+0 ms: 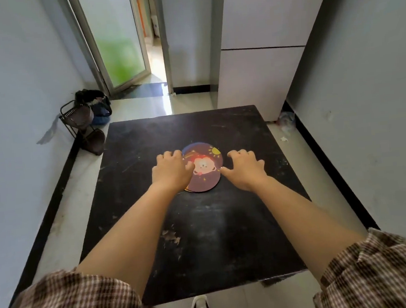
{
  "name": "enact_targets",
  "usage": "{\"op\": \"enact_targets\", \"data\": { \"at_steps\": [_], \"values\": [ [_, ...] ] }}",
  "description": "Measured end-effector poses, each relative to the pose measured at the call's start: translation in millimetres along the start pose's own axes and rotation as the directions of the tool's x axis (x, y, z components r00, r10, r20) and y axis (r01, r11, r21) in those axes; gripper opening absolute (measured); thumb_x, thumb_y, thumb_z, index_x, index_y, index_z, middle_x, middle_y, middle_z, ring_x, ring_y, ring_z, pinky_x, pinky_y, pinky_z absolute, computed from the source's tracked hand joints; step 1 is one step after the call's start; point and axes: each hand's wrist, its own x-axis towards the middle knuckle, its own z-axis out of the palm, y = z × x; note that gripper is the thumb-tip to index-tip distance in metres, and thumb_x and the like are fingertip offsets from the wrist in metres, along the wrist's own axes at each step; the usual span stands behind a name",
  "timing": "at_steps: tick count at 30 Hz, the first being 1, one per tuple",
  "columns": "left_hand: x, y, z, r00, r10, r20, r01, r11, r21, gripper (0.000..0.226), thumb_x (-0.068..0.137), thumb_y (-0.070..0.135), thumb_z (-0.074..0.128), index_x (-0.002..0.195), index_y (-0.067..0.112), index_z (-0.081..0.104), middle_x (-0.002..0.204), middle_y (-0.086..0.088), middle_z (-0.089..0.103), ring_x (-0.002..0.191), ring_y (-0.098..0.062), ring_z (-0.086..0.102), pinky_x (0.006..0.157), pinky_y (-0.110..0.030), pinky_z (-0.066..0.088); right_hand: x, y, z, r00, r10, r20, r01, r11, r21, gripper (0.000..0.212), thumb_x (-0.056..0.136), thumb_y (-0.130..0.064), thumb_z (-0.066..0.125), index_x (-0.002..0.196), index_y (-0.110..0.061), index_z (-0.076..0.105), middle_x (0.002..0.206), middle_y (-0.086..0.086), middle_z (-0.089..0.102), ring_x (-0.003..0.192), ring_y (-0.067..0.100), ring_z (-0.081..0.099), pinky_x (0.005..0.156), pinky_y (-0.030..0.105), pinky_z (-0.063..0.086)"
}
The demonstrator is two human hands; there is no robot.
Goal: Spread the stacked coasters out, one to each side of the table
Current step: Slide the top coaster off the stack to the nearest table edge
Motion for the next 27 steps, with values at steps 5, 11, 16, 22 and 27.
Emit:
{"op": "enact_targets", "data": {
  "at_steps": [5, 11, 16, 22, 27],
  "values": [
    [46.8, -26.6, 50.8, 0.993, -0.032, 0.113, 0.037, 0.999, -0.038, 0.049, 0.09, 0.039, 0.04, 0.13, 0.011, 0.045, 0.132, -0.015, 0.049, 0.121, -0.033, 0.038, 0.091, -0.046, 0.04, 43.9, 5.8, 46.5, 0.988, 0.089, 0.123, -0.092, 0.996, 0.014, 0.054, 0.087, -0.048, 0.049, 0.131, -0.018, 0.043, 0.134, 0.01, 0.046, 0.125, 0.03, 0.037, 0.097, 0.053, 0.032],
    [75.2, -45.1, 98.9, 0.987, -0.055, 0.15, 0.061, 0.997, -0.035, 0.049, 0.087, 0.034, 0.044, 0.131, 0.013, 0.045, 0.134, -0.012, 0.048, 0.124, -0.031, 0.034, 0.095, -0.045, 0.036, 78.9, 14.2, 90.0, 0.962, 0.166, 0.215, -0.173, 0.985, 0.014, 0.055, 0.086, -0.047, 0.05, 0.132, -0.017, 0.042, 0.135, 0.009, 0.045, 0.125, 0.03, 0.036, 0.096, 0.05, 0.033],
    [84.7, -52.4, 130.9, 0.981, -0.074, 0.177, 0.077, 0.997, -0.012, 0.062, 0.088, 0.038, 0.048, 0.142, 0.012, 0.03, 0.152, -0.018, 0.026, 0.142, -0.036, 0.012, 0.115, -0.047, 0.007, 97.3, 20.2, 116.2, 0.95, 0.213, 0.23, -0.221, 0.975, 0.01, 0.053, 0.085, -0.049, 0.051, 0.126, -0.016, 0.047, 0.134, 0.01, 0.042, 0.125, 0.029, 0.035, 0.096, 0.05, 0.034],
    [88.9, -56.5, 154.8, 0.988, -0.036, 0.153, 0.03, 0.999, 0.043, 0.072, 0.089, 0.048, 0.048, 0.146, 0.013, 0.021, 0.154, -0.017, 0.023, 0.144, -0.032, 0.008, 0.115, -0.046, -0.003, 104.1, 24.5, 132.1, 0.958, 0.222, 0.181, -0.233, 0.972, 0.039, 0.047, 0.085, -0.047, 0.051, 0.12, -0.016, 0.052, 0.129, 0.009, 0.042, 0.121, 0.027, 0.033, 0.094, 0.047, 0.033],
    [89.1, -55.6, 161.1, 0.992, -0.028, 0.126, 0.025, 0.999, 0.023, 0.07, 0.087, 0.044, 0.054, 0.144, 0.015, 0.025, 0.152, -0.017, 0.026, 0.142, -0.033, 0.013, 0.115, -0.046, -0.001, 103.4, 18.3, 136.5, 0.958, 0.264, 0.11, -0.282, 0.938, 0.203, 0.042, 0.083, -0.039, 0.058, 0.117, -0.016, 0.051, 0.122, 0.005, 0.043, 0.116, 0.023, 0.038, 0.091, 0.041, 0.035]
  ]
}}
